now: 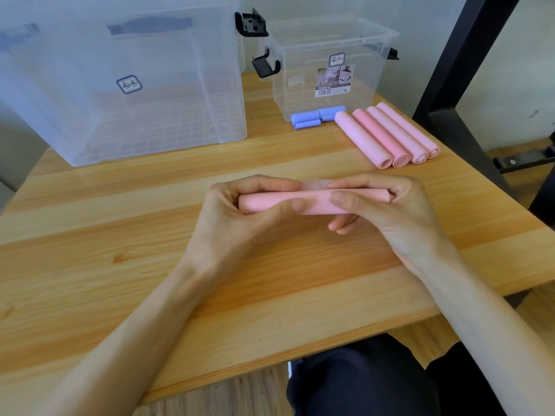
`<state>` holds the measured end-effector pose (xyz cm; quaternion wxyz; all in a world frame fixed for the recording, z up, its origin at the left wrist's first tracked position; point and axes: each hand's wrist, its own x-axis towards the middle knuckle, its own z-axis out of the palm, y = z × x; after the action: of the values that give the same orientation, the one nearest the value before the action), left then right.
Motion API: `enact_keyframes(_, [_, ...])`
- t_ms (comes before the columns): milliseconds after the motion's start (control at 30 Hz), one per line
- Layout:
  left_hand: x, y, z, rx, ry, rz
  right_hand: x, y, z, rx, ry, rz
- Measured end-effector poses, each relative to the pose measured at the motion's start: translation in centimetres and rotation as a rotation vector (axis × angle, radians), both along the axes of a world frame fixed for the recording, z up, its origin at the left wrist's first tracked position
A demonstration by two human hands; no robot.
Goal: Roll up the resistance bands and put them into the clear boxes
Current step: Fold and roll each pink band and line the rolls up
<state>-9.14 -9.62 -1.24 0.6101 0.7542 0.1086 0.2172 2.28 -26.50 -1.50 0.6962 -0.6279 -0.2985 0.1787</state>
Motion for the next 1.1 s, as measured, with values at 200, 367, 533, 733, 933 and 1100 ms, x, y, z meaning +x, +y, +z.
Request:
enact_keyframes(200, [-0.04,-0.13,0.11,0.047,-0.012,0.030,0.19,-0.06,-0.01,-0.018,0.048,0.039])
enact_keyframes(367, [0.17,-0.17,0.19,-0.078,0.022,0.045,-0.04,-0.04,0.09,0.010,-0.012,0.036])
enact_keyframes(533, [-0.05,-0.26,0.22,0.052,-0.036,0.010,0.17,-0.06,0.07,0.027,0.046,0.015])
enact_keyframes(733, [-0.02,-0.32,0.27,-0.015,-0.077,0.040,0.18,-0.12,0.02,0.054,0.033,0.060])
enact_keyframes(933, [0.28,-0.21,0.26,-0.220,0.017,0.023,-0.13,-0.10,-0.02,0.045,-0.068,0.032])
enact_keyframes(1100, [-0.03,-0.14,0.27,-0.090,0.009,0.044,0.00,0.09,-0.12,0.029,-0.037,0.004])
